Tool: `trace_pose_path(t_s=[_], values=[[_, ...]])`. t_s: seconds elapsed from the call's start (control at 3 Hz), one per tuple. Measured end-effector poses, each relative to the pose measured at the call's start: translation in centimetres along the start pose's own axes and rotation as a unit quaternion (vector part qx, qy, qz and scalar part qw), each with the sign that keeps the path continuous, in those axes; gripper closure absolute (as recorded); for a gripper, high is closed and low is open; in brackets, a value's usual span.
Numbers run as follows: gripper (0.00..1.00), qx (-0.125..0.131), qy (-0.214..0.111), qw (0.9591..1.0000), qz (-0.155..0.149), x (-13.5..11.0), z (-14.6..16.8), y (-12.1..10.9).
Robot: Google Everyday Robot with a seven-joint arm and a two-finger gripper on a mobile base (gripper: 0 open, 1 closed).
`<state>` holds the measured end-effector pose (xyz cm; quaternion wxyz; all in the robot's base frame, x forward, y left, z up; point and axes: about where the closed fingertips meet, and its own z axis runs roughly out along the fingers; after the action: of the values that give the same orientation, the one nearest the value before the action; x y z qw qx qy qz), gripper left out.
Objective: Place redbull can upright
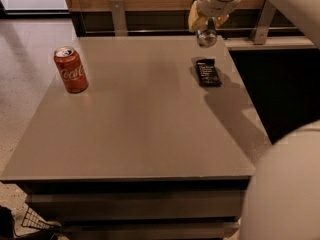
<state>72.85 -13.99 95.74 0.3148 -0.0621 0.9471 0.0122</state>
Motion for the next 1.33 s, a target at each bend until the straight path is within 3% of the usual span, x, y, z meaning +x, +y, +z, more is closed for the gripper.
trace_pose_path(t_s=[0.33,0.67,1.0,1.33], values=[[1.00,-0.035,-0.031,0.9989,-0.009,2.1,1.4,-0.3],[1.00,-0.148,-0.106,0.9832,-0.004,1.8,5.7,0.9],[1.00,-0.208,-0.207,0.9552,0.040,-2.3,5.9,-2.2],[1.00,-0.249,-0.273,0.9280,0.048,-3.4,4.7,-6.9]])
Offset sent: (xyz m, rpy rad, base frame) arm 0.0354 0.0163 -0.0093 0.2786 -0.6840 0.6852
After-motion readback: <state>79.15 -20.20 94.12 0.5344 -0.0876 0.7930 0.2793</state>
